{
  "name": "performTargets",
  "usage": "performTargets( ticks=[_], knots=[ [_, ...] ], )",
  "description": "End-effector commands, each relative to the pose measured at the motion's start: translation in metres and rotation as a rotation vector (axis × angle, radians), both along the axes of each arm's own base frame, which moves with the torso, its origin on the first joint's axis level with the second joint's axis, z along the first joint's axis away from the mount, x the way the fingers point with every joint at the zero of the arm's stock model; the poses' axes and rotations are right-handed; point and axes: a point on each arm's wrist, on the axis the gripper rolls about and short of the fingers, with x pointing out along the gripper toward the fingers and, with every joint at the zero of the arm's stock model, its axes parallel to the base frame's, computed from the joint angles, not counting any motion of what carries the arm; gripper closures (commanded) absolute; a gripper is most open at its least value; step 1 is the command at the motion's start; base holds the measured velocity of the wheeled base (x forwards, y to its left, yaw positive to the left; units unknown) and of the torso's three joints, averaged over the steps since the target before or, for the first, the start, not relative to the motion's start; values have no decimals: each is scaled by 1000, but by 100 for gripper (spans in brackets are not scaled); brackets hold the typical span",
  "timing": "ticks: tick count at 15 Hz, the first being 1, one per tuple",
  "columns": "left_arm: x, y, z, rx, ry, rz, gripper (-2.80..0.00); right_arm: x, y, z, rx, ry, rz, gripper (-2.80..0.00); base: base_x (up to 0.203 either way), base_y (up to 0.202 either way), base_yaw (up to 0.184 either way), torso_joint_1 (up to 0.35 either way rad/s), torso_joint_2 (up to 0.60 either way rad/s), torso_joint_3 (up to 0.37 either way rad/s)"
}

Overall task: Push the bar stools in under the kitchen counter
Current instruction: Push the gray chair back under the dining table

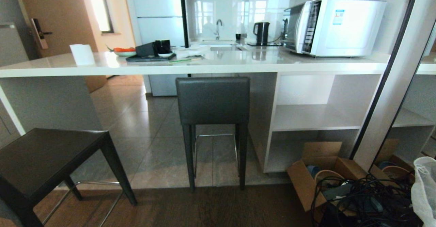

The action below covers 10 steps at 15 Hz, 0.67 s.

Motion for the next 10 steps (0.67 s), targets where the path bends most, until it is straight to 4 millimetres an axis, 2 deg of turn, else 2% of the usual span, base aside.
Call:
performTargets(
  ticks=[1, 7, 10],
  knots=[
    [1, 0, -3, -14, 12, 0, 0, 1, 0, -2, -1, 10, 1, 0, 0, 0, 0, 0, 0, 0],
    [1, 0, -3, -10, 12, 1, 0, 1, 0, -2, -1, 10, 0, 0, 0, 10, -2, -1, 0, 0],
    [1, 0, -3, -10, 12, 1, 0, 1, 0, -2, -1, 10, 1, 0, 1, 165, 2, 4, 2, 3]
  ],
)
